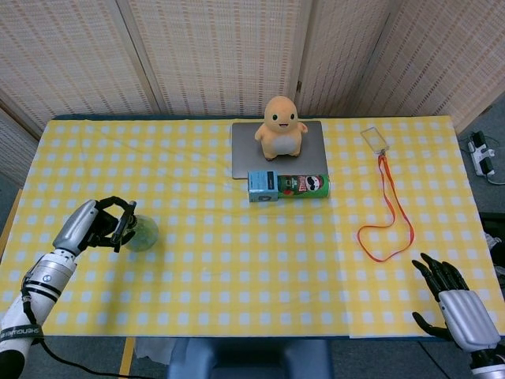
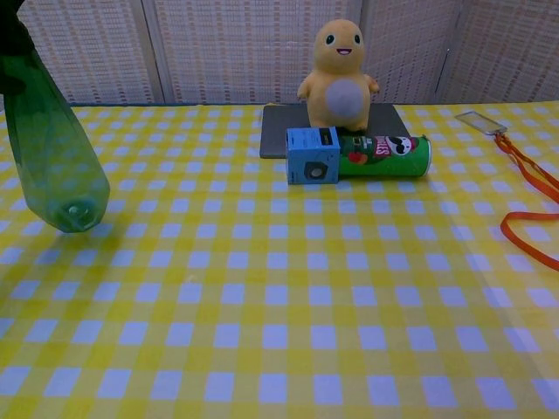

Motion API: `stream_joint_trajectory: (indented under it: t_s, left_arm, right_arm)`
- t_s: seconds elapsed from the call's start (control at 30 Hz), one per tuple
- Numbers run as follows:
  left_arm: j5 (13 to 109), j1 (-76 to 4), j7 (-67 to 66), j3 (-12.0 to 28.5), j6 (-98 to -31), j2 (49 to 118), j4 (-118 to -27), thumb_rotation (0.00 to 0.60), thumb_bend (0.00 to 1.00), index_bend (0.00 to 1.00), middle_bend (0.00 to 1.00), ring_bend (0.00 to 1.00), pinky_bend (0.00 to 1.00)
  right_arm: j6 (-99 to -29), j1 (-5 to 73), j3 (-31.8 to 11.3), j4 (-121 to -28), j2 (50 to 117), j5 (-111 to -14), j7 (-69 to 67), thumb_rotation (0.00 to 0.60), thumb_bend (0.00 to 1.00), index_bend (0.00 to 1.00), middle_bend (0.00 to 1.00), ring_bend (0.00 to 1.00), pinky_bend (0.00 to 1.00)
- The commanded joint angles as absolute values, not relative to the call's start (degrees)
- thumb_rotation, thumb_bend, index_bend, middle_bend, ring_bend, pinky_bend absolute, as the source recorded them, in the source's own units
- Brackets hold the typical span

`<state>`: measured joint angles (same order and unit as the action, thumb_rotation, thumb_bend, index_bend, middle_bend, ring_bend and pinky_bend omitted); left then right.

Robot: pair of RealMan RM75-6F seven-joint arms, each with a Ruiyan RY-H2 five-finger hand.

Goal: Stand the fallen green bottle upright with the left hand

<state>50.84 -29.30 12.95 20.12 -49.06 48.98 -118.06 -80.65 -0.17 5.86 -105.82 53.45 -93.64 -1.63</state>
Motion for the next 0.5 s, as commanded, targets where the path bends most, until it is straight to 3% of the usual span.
stream_joint_trajectory:
  t_s: [0.03,0.23,0.5]
  left_arm:
    - [46.95,-31.05,18.95,21.55,-41.41,45.37,-117.36,0.6,0.45,0.71,1.0,1.0,1.0]
    - [46.03,-32.45,21.69,21.11,-36.51,44.73,-114.47,0.6,0.45,0.71,1.0,1.0,1.0]
    - [47.61,-32.17,24.37,20.95,-36.57,45.87,-112.62,0.6,0.45,0.69,1.0,1.0,1.0]
  right_arm:
    - [-80.66,-0.13,5.77,-105.74,53.49,-93.47,-1.7,0.6,0.32,0.0,0.0,0.0,0.0]
    - [-80.45,0.01,5.72,-105.68,53.63,-93.23,-1.55,0.6,0.32,0.0,0.0,0.0,0.0]
    - [-80.54,-0.04,5.76,-105.8,53.74,-93.16,-1.22,0.6,0.32,0.0,0.0,0.0,0.0]
